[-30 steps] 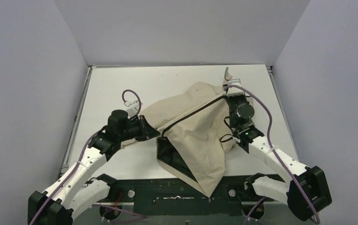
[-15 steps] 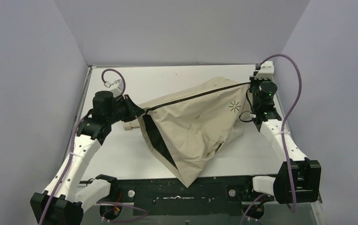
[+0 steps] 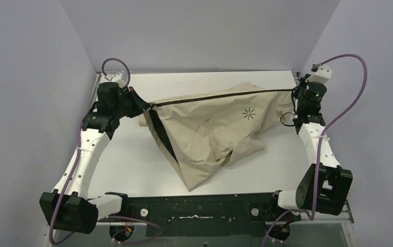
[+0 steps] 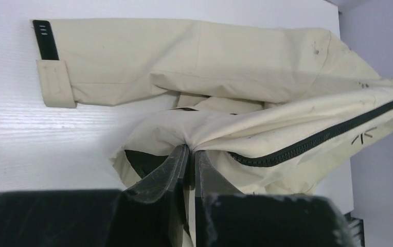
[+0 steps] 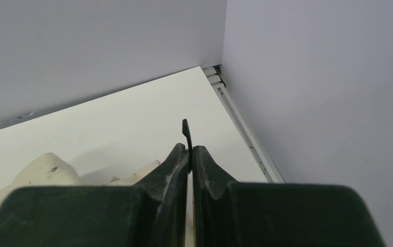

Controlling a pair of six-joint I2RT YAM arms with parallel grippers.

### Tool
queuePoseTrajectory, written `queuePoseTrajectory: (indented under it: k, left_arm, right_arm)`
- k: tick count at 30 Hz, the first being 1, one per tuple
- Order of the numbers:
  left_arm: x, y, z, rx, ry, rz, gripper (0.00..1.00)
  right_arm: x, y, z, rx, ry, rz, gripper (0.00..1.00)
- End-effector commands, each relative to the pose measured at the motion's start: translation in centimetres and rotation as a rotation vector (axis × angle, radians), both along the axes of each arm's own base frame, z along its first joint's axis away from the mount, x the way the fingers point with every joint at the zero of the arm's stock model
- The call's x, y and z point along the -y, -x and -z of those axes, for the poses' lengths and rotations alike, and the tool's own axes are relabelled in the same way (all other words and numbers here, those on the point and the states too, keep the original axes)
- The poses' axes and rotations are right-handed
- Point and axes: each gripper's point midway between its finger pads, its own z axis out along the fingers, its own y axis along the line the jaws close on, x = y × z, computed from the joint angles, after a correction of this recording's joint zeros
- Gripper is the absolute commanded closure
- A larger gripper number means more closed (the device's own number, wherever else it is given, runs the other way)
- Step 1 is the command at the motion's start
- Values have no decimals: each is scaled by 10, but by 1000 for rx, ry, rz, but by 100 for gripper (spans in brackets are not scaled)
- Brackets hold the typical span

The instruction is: Zip up the jacket

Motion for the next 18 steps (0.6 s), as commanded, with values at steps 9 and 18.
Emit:
queuePoseTrajectory:
  k: [9, 18]
  left_arm:
    - [-110, -58, -90, 249, 50, -395, 100]
    - [-92, -75, -62, 186, 61, -267, 100]
  right_arm:
    - [53, 24, -45, 180, -52, 200, 100]
    - [-28, 10, -40, 201, -81, -26, 100]
